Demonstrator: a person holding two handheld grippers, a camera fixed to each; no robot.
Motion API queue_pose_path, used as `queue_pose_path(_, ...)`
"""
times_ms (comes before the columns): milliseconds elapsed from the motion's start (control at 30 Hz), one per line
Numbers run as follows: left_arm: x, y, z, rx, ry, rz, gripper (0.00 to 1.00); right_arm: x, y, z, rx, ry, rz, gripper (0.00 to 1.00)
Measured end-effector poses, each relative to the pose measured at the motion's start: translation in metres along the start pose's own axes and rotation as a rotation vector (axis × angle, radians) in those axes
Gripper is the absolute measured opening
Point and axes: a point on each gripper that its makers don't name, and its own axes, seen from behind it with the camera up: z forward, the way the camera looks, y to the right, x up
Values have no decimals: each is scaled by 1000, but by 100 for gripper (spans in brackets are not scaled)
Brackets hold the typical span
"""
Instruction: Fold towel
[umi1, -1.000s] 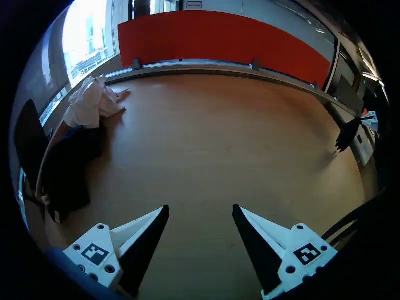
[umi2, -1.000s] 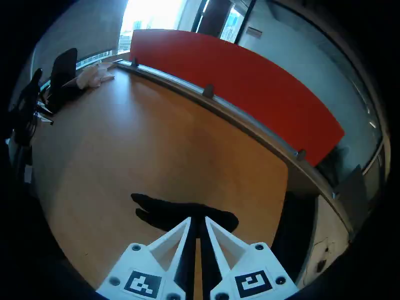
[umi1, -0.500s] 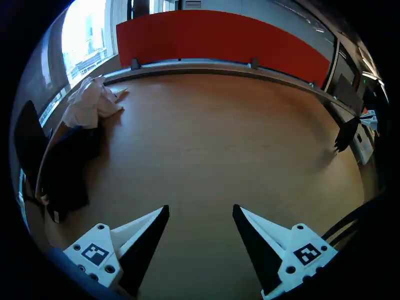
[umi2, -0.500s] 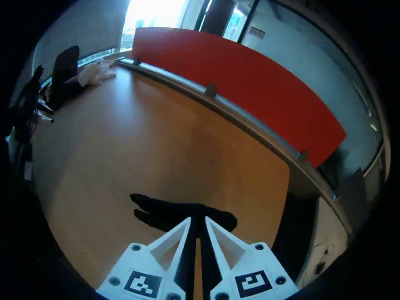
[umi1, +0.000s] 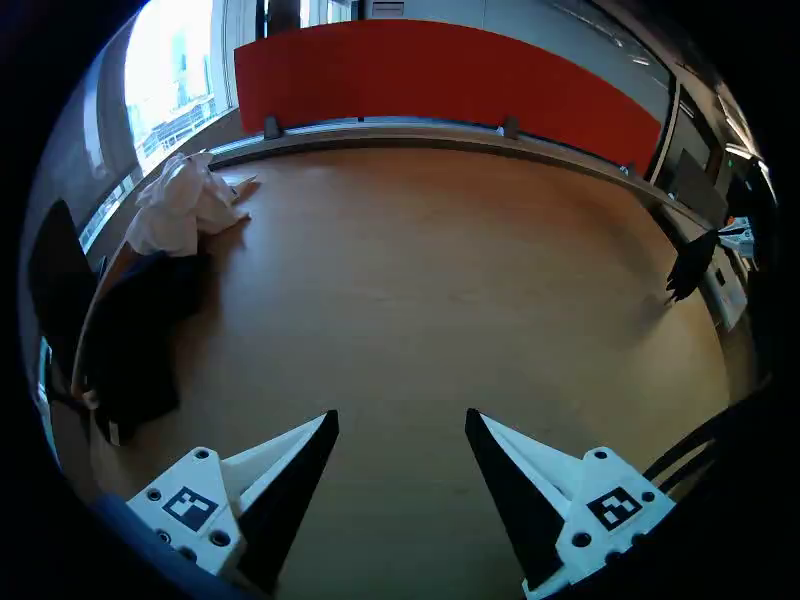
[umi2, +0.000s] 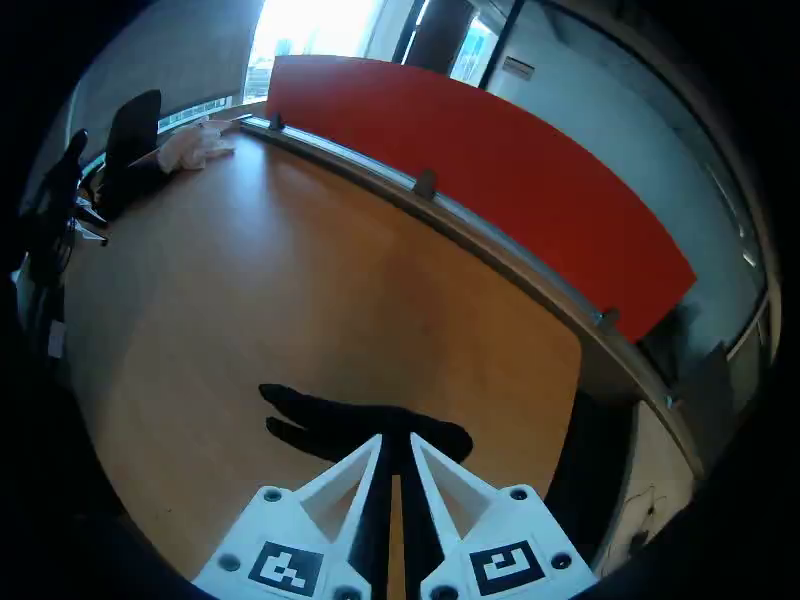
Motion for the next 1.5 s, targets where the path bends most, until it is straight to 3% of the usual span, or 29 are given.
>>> queue_pose_path(333, -1, 0, 2, 0, -4, 0, 94, -28, -4, -3, 6, -41, 9, 4)
queue_pose_path(767, 1, 6, 4, -7, -9, 8, 94, -118, -10, -14, -3, -188, 22, 4)
queue_pose_path(1067, -3, 8, 4, -5, -15, 17, 94, -176, -11, -10, -23, -279, 80, 4)
queue_pose_path(1500, -5, 5, 0, 5, -18, 16, 94, -226, -12, -1, -61, -367, 137, 4)
